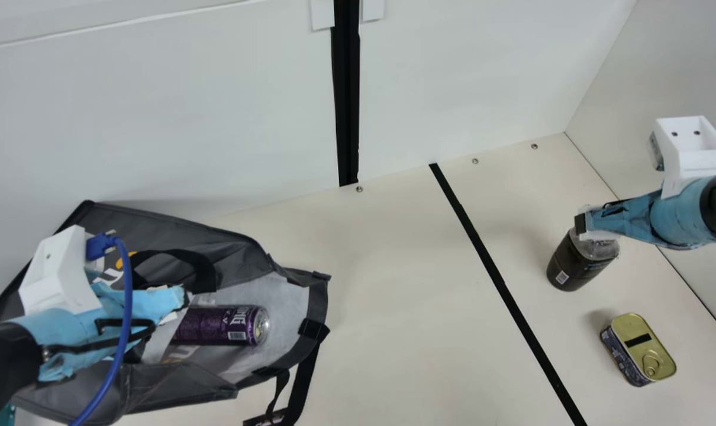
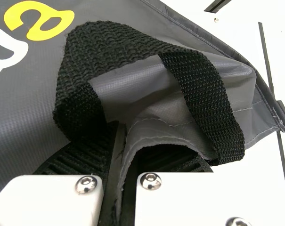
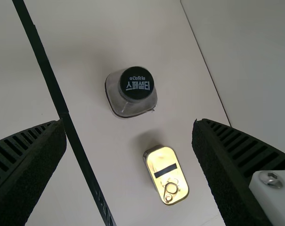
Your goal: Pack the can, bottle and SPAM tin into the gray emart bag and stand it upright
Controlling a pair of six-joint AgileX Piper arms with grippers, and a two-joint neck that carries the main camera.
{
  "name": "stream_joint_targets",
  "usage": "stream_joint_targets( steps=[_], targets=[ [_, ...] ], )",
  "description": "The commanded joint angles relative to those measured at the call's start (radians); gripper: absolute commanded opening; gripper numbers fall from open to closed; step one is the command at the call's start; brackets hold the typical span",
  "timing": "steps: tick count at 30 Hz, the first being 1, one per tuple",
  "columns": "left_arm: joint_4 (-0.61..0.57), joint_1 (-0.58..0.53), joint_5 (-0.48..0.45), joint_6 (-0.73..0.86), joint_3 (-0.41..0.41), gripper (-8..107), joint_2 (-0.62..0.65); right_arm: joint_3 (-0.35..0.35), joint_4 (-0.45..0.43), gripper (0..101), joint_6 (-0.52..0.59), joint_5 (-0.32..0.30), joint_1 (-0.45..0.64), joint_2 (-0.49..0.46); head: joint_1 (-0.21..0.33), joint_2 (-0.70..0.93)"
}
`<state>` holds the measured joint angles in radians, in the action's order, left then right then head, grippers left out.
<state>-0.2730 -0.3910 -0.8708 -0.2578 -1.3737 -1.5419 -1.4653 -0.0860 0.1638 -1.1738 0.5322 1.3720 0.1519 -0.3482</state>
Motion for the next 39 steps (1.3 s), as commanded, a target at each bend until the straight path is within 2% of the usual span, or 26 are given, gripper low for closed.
stream_joint_targets(
  steps=[1, 16, 39],
  targets=[
    [0.0, 0.0, 0.0, 0.0, 0.0, -8, 0.0, 0.004, 0.006, 95, 0.007, 0.005, 0.005, 0.011, 0.023, -0.001],
    [0.0, 0.0, 0.0, 0.0, 0.0, -8, 0.0, 0.009, 0.073, 95, 0.078, 0.05, 0.057, 0.121, 0.023, -0.001],
    [0.0, 0.0, 0.0, 0.0, 0.0, -8, 0.0, -0.064, 0.147, 95, 0.15, 0.064, 0.099, 0.292, 0.023, -0.001]
  ],
)
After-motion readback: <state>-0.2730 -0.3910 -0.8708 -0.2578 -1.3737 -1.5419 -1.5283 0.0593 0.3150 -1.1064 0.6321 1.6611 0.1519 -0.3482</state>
